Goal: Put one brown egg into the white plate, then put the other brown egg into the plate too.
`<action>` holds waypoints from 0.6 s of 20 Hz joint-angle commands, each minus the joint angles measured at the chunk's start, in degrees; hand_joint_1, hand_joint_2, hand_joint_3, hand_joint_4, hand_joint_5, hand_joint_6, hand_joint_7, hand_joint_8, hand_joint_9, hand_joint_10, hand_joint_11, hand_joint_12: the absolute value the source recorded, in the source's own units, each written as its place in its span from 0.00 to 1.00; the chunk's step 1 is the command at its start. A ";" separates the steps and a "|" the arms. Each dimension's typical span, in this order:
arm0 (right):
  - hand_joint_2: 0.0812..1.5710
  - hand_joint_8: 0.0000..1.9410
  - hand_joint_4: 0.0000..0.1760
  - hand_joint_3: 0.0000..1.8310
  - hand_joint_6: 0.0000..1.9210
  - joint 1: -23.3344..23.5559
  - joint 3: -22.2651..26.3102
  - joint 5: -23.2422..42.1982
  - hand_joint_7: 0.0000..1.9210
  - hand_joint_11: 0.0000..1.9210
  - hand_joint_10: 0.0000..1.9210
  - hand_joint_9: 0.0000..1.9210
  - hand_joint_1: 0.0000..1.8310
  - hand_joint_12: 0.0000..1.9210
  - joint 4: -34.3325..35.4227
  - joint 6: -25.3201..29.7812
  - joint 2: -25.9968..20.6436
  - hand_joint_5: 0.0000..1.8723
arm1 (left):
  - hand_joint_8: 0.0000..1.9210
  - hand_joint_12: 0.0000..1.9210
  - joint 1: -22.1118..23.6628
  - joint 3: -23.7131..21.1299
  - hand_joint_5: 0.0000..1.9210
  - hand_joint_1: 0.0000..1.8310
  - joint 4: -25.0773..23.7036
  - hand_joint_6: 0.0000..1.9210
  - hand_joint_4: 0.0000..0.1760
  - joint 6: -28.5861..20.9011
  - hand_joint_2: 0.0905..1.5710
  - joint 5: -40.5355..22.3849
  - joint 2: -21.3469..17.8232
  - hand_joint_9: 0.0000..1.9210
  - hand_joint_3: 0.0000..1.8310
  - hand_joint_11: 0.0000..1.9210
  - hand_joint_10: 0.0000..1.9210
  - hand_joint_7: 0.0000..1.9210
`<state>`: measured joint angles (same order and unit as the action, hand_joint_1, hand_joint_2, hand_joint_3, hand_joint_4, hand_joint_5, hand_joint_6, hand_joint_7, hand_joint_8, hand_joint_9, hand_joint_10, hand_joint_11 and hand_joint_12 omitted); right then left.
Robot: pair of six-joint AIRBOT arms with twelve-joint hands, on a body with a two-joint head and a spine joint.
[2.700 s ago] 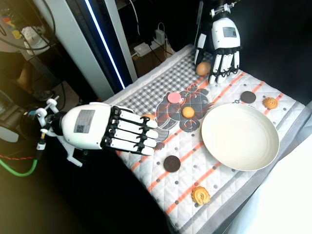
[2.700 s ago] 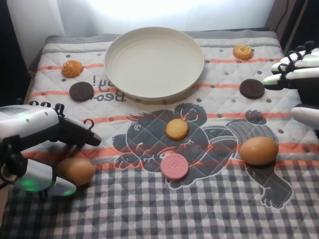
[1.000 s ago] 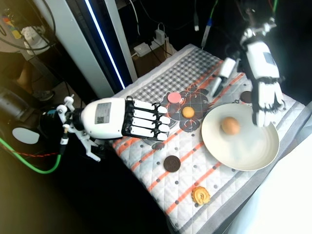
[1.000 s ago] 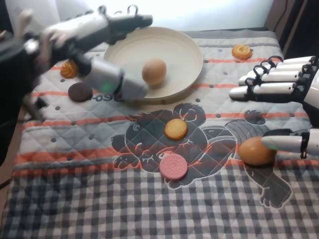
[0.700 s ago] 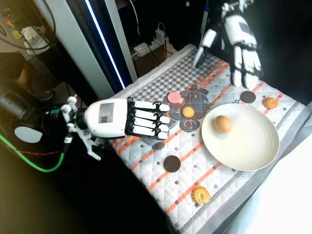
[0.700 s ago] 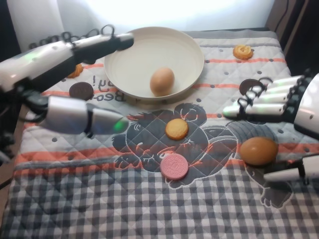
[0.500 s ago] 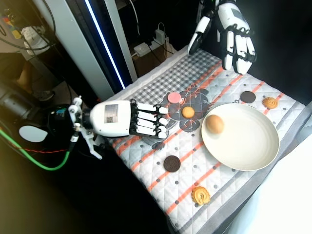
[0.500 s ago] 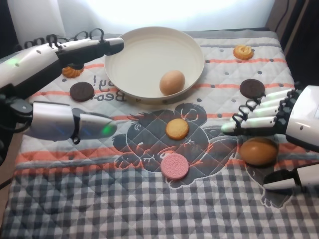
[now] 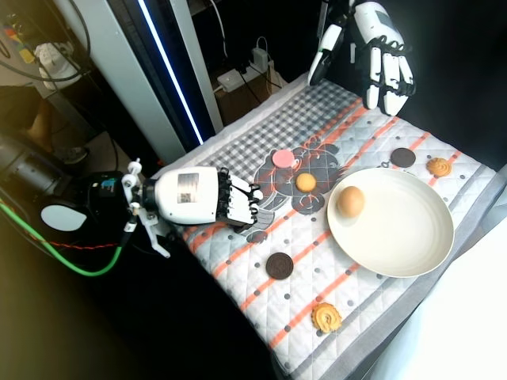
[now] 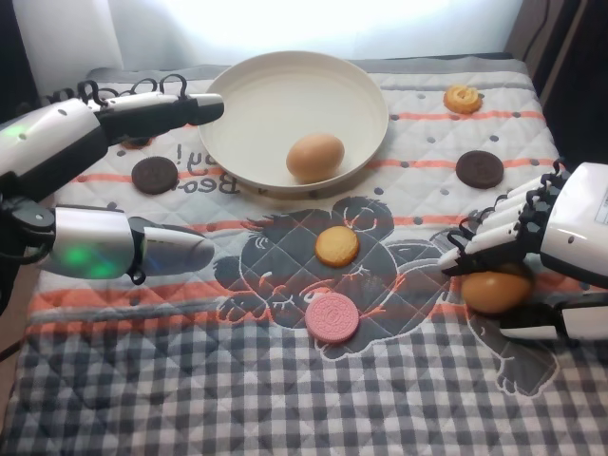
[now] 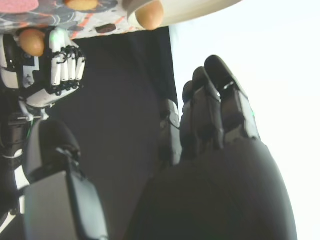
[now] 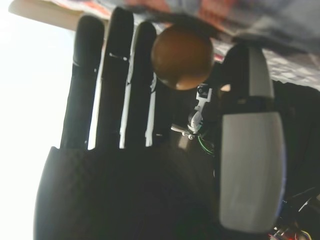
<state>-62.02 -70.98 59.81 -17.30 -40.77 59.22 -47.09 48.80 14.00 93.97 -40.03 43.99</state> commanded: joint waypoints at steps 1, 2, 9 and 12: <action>0.70 0.67 0.00 0.00 0.35 0.87 -0.37 3.68 0.47 0.44 0.54 0.49 0.68 0.70 1.01 -0.70 0.36 0.56 | 0.00 0.49 0.31 -0.13 0.15 0.39 0.07 0.00 1.00 -0.38 0.53 -6.85 -0.43 0.15 0.00 0.00 0.00 0.14; 0.70 0.63 0.00 0.00 0.28 1.59 -0.76 3.69 0.44 0.44 0.67 0.49 0.74 0.67 1.13 -0.70 0.48 0.58 | 0.00 0.48 0.22 -0.13 0.15 0.39 0.24 0.00 0.98 -0.38 0.53 -6.88 -0.47 0.15 0.00 0.00 0.00 0.14; 0.72 0.74 0.00 0.00 0.31 20.40 -16.77 -2.11 0.45 0.45 0.80 0.44 0.68 0.90 1.73 -0.70 12.74 0.55 | 0.00 0.49 -1.04 -0.37 0.12 0.40 2.43 0.00 1.00 -0.39 0.50 -10.42 -0.34 0.16 0.00 0.00 0.00 0.13; 0.69 0.56 0.00 0.00 0.33 26.76 -24.53 -7.78 0.50 0.45 0.60 0.50 0.74 0.59 0.15 -0.70 19.67 0.55 | 0.00 0.48 -0.79 0.43 0.11 0.39 2.46 0.00 1.00 -0.39 0.50 -10.69 0.99 0.16 0.00 0.00 0.00 0.12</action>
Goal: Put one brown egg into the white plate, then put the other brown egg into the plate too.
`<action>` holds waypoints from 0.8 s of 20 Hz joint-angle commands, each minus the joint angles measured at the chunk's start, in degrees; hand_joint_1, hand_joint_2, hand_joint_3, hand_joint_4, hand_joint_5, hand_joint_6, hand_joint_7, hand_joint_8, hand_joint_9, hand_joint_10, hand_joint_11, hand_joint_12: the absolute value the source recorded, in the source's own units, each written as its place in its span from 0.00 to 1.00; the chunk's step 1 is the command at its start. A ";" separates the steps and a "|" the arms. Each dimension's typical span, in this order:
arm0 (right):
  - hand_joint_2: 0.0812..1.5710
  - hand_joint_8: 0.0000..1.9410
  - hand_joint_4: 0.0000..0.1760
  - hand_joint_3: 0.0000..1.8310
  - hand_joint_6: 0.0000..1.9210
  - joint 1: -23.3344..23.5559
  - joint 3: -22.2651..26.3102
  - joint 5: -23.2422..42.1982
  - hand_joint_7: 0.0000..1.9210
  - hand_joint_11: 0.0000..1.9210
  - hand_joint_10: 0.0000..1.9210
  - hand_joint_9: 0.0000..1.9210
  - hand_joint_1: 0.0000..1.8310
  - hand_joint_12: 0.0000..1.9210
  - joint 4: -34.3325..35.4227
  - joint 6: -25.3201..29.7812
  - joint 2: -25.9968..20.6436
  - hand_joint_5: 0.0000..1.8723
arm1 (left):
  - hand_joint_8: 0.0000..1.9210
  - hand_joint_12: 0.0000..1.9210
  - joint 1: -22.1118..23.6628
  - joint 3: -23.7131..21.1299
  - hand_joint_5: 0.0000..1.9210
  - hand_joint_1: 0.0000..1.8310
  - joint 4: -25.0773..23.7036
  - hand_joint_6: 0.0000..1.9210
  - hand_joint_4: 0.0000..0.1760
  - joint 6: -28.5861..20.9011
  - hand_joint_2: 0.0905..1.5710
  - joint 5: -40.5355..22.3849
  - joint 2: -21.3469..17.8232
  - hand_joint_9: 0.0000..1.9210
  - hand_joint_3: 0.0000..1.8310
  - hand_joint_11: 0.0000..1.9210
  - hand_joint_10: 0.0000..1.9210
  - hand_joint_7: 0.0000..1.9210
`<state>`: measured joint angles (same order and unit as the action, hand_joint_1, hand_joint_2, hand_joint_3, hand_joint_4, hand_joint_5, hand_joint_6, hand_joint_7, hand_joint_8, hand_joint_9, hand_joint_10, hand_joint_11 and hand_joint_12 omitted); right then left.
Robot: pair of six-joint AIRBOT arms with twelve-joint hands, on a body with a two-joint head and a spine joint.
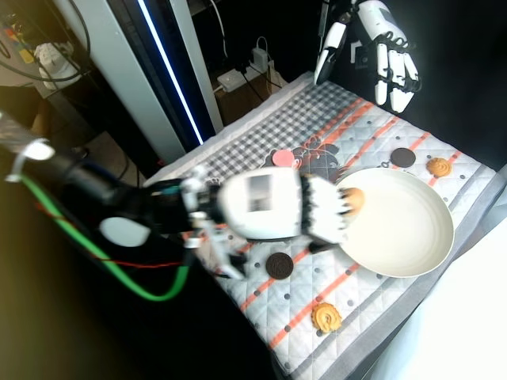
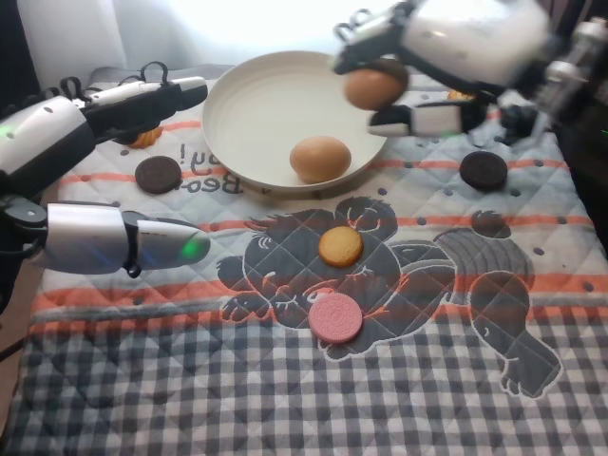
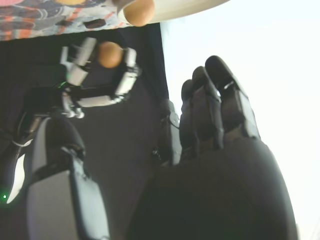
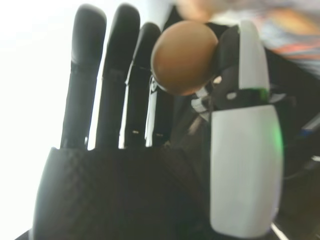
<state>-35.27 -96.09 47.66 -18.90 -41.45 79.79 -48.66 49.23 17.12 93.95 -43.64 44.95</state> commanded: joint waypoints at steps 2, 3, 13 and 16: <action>0.66 0.47 0.00 0.00 0.26 1.91 -2.63 0.47 0.54 0.45 0.56 0.56 0.76 0.55 0.87 -0.02 2.23 0.59 | 0.00 0.45 1.06 0.32 0.12 0.37 -0.68 0.00 1.00 -0.37 0.51 -7.18 0.60 0.16 0.00 0.00 0.00 0.12; 0.66 0.51 0.00 0.00 0.23 2.20 -4.13 -0.91 0.57 0.46 0.45 0.57 0.71 0.62 0.77 -0.02 3.54 0.62 | 0.00 0.46 1.14 0.43 0.15 0.38 -0.46 0.01 0.91 -0.37 0.51 -7.48 1.04 0.16 0.00 0.00 0.00 0.13; 0.67 0.00 0.95 0.00 0.00 0.80 2.58 11.29 0.13 0.00 0.00 0.16 0.01 0.46 8.59 -0.02 -4.75 0.07 | 0.00 0.45 -3.21 3.33 0.21 0.39 0.16 0.00 0.80 -19.01 0.52 -19.33 2.53 0.18 0.00 0.00 0.00 0.19; 0.71 0.00 0.71 0.00 0.00 -6.22 8.94 22.50 0.16 0.02 0.00 0.17 0.05 0.34 14.91 -0.02 -10.60 0.09 | 0.00 0.54 -6.09 5.05 0.22 0.40 -0.89 0.00 0.65 -32.27 0.51 -27.63 2.18 0.18 0.00 0.00 0.00 0.20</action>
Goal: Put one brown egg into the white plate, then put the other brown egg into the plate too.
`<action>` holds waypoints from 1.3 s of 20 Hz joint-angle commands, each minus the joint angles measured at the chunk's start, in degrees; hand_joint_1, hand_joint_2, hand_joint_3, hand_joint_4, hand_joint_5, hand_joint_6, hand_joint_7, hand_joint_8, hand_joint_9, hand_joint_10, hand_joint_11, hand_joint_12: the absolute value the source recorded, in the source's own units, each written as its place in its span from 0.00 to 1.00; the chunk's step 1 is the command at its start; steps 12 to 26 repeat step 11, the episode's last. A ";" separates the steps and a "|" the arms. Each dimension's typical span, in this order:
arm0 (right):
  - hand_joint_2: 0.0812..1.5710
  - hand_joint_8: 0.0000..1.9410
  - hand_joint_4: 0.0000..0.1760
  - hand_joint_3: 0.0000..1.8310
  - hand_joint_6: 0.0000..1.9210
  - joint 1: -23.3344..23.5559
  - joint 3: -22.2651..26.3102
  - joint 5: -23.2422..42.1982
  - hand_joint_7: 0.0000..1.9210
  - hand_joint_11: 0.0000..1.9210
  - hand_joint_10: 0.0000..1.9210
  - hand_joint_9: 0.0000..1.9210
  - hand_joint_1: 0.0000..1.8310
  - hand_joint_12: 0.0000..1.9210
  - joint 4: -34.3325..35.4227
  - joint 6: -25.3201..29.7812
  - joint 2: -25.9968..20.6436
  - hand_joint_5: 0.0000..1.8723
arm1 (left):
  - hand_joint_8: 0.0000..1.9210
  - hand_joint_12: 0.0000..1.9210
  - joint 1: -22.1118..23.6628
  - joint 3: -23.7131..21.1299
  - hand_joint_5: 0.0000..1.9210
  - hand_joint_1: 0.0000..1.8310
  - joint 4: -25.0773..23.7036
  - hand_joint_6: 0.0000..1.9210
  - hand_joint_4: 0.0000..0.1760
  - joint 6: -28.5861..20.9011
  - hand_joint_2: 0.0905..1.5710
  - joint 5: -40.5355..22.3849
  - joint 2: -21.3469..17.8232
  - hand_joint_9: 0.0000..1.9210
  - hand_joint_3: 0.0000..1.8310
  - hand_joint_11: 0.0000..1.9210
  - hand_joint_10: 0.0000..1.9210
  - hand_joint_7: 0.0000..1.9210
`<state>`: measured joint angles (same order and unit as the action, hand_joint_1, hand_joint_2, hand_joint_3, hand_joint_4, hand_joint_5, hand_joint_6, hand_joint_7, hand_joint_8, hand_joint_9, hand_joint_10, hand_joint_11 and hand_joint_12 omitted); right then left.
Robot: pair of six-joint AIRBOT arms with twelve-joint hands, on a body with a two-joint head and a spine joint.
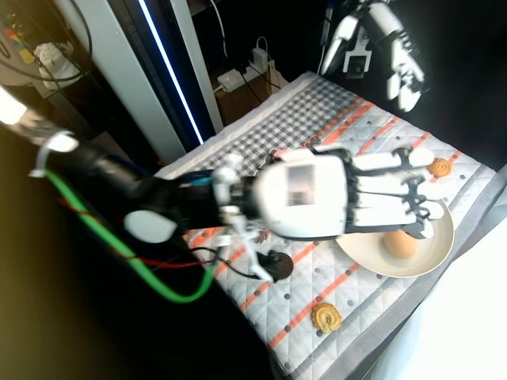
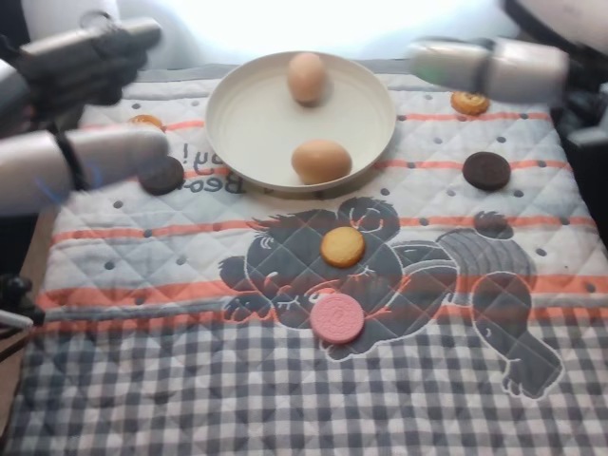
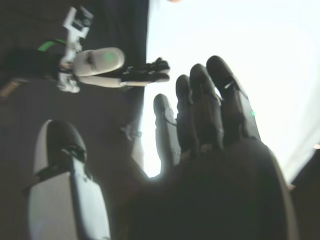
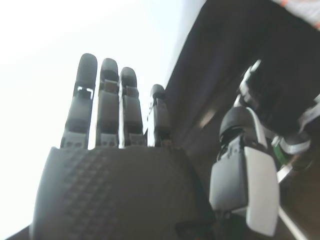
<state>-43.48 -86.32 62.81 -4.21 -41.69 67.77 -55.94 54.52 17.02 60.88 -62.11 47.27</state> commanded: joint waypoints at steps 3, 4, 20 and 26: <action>0.74 0.00 0.60 0.00 0.00 -5.74 6.09 18.77 0.17 0.00 0.00 0.16 0.10 0.30 5.26 0.22 -3.75 0.10 | 0.01 0.53 -4.15 1.38 0.24 0.40 -0.72 0.00 0.53 -14.19 0.49 -21.63 -0.09 0.19 0.00 0.00 0.01 0.23; 0.74 0.00 0.59 0.00 0.01 -7.07 7.58 20.87 0.18 0.00 0.00 0.17 0.13 0.28 5.85 0.22 -4.59 0.12 | 0.00 0.53 -5.19 1.49 0.23 0.41 -0.61 0.00 0.46 -16.37 0.50 -23.88 -0.10 0.19 0.00 0.00 0.01 0.22; 0.70 0.00 0.40 0.00 0.00 -13.04 15.41 35.87 0.22 0.03 0.00 0.23 0.20 0.43 8.74 0.22 -9.93 0.11 | 0.00 0.59 -7.05 3.83 0.05 0.31 -0.67 0.00 0.00 -29.34 0.60 -36.36 2.13 0.20 0.02 0.00 0.02 0.18; 0.70 0.00 0.40 0.00 0.00 -13.04 15.41 35.87 0.22 0.03 0.00 0.23 0.20 0.43 8.74 0.22 -9.93 0.11 | 0.00 0.59 -7.05 3.83 0.05 0.31 -0.67 0.00 0.00 -29.34 0.60 -36.36 2.13 0.20 0.02 0.00 0.02 0.18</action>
